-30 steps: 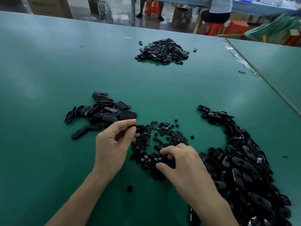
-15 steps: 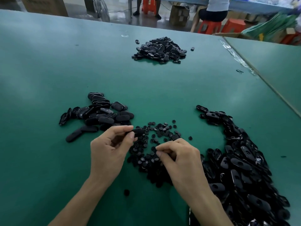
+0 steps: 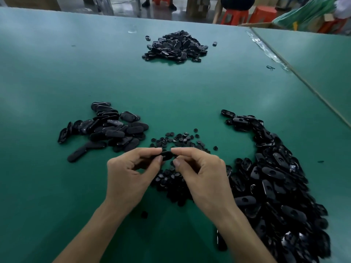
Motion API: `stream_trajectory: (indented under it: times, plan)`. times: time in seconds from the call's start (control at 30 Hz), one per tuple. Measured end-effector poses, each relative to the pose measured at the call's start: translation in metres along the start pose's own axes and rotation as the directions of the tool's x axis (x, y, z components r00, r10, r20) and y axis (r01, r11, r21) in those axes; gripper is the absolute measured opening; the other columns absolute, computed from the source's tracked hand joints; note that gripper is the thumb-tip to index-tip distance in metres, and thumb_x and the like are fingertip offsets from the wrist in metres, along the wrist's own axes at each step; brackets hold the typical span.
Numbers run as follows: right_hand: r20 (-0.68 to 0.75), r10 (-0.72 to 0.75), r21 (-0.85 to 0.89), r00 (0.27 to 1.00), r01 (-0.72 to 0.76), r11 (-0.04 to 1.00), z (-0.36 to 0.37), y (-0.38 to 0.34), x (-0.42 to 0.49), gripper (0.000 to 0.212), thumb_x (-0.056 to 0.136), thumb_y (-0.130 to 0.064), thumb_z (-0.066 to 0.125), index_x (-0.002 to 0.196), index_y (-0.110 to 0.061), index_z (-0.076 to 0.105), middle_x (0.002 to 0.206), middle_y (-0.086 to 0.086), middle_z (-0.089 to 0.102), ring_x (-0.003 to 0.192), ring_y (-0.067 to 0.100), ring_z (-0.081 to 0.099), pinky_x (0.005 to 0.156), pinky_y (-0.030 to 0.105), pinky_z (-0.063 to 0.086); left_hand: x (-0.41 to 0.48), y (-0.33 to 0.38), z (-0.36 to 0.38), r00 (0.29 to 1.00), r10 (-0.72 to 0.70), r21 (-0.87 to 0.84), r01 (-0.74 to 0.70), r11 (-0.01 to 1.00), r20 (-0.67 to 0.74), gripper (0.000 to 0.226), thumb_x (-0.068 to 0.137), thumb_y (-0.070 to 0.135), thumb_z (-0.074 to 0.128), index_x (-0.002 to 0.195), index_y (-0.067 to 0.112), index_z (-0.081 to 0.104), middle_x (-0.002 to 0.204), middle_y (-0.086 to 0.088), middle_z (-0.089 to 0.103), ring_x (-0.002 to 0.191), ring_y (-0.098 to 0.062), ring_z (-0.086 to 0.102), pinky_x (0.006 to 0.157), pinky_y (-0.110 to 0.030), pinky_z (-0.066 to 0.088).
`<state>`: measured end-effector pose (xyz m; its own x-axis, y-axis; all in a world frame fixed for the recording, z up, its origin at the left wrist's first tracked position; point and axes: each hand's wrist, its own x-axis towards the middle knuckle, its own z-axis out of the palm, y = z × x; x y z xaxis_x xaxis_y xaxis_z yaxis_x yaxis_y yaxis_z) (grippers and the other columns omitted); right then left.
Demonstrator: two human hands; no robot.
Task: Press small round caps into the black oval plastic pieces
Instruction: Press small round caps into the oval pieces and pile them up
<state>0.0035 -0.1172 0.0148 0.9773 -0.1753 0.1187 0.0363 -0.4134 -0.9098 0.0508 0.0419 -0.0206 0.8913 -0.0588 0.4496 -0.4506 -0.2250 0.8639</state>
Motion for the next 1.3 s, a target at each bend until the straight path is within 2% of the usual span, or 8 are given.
stream_trajectory:
  times: [0.23,0.4,0.53,0.63,0.8,0.93,1.13,1.3]
  plan:
    - [-0.014,-0.028,-0.001,0.999,0.028,1.000,0.000,-0.004,-0.003,0.016,0.087,-0.011,0.076,0.091,-0.027,0.075,0.082,-0.017,0.072,0.079,0.000,0.069,0.071,0.011,0.051,0.000,0.001,0.001,0.985,0.169,0.125,-0.171,0.977,0.033,0.027,0.079,0.011,0.077,0.099,0.029,0.072,0.092,0.021,0.071,0.077,0.005,0.070,0.071,-0.010,0.053]
    - [-0.034,-0.034,-0.003,0.999,0.034,0.999,0.000,-0.005,-0.002,0.015,0.086,-0.015,0.077,0.087,-0.029,0.074,0.081,-0.014,0.068,0.076,0.004,0.065,0.067,0.011,0.048,-0.002,-0.001,0.002,0.980,0.193,0.124,-0.197,0.973,0.046,0.026,0.079,0.010,0.077,0.099,0.026,0.072,0.092,0.020,0.071,0.077,0.005,0.069,0.071,-0.010,0.053]
    - [-0.007,-0.029,0.031,1.000,0.029,0.999,0.003,-0.006,0.000,0.016,0.089,-0.014,0.073,0.087,-0.030,0.071,0.077,-0.014,0.069,0.073,0.004,0.066,0.065,0.011,0.049,-0.001,-0.001,0.001,0.980,0.195,0.119,-0.198,0.973,0.037,0.030,0.079,0.011,0.078,0.100,0.031,0.070,0.093,0.021,0.070,0.077,0.005,0.070,0.071,-0.010,0.053]
    - [-0.016,-0.020,0.056,1.000,0.021,0.998,0.004,-0.006,0.000,0.016,0.090,-0.013,0.072,0.088,-0.029,0.070,0.080,-0.016,0.071,0.075,0.002,0.068,0.067,0.011,0.050,-0.001,0.001,0.003,0.985,0.169,0.095,-0.171,0.981,0.025,0.033,0.078,0.012,0.079,0.100,0.035,0.070,0.092,0.021,0.071,0.075,0.004,0.070,0.069,-0.011,0.054]
    - [-0.036,-0.037,0.079,0.999,0.040,0.996,0.008,-0.008,0.002,0.018,0.089,-0.010,0.073,0.087,-0.027,0.072,0.080,-0.015,0.071,0.075,0.001,0.068,0.066,0.009,0.049,-0.003,0.003,0.004,0.996,0.091,0.027,-0.091,0.995,0.004,0.023,0.081,0.022,0.075,0.099,0.035,0.071,0.092,0.020,0.075,0.076,0.000,0.072,0.071,-0.014,0.056]
    - [-0.014,0.002,0.099,1.000,0.000,0.995,0.010,-0.009,0.006,0.014,0.089,-0.010,0.072,0.086,-0.024,0.072,0.077,-0.015,0.070,0.071,0.001,0.066,0.064,0.010,0.048,-0.002,0.005,0.006,1.000,0.021,0.003,-0.021,1.000,-0.019,0.027,0.078,0.014,0.077,0.095,0.034,0.071,0.092,0.018,0.075,0.075,-0.002,0.073,0.072,-0.015,0.056]
    - [0.012,0.025,0.100,1.000,-0.026,0.995,0.011,-0.010,0.009,0.015,0.089,-0.010,0.072,0.085,-0.024,0.071,0.075,-0.011,0.071,0.069,0.005,0.067,0.064,0.015,0.053,-0.002,0.007,0.005,0.998,-0.056,-0.052,0.054,0.997,-0.037,0.021,0.079,0.014,0.078,0.092,0.030,0.072,0.087,0.017,0.076,0.075,-0.003,0.073,0.071,-0.014,0.055]
    - [0.006,-0.008,-0.017,1.000,0.008,1.000,0.013,-0.010,0.009,0.014,0.089,-0.008,0.073,0.089,-0.022,0.074,0.081,-0.012,0.070,0.076,0.001,0.066,0.066,0.010,0.050,-0.002,0.009,0.004,0.995,-0.092,-0.079,0.089,0.993,-0.033,0.021,0.079,0.012,0.080,0.090,0.028,0.073,0.084,0.016,0.076,0.071,-0.003,0.072,0.069,-0.013,0.055]
